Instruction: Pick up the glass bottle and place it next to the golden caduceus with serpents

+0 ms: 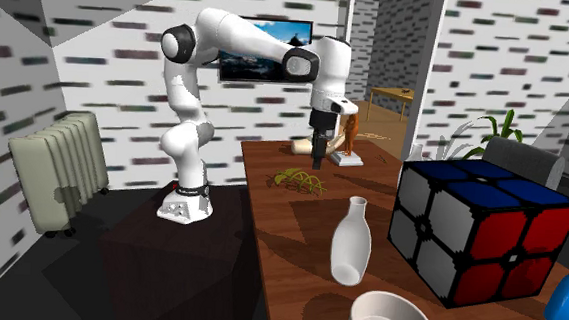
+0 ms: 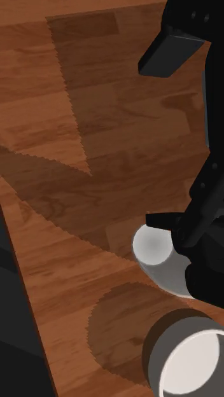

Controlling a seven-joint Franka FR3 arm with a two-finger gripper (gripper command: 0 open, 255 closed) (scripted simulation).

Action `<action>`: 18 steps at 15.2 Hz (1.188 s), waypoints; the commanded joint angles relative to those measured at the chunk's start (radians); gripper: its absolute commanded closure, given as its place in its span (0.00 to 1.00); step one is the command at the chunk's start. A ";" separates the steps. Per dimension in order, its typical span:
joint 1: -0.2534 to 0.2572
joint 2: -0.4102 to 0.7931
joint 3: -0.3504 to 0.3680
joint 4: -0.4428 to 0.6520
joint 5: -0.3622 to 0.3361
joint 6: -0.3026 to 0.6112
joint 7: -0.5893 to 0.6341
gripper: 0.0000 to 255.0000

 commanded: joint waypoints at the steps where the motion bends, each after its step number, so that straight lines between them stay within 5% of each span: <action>1: -0.012 0.073 -0.016 0.068 0.009 0.008 -0.036 0.00; 11: -0.100 0.476 -0.048 0.511 0.089 -0.027 -0.178 0.00; 18: -0.102 0.486 -0.047 0.443 0.091 0.050 -0.180 0.00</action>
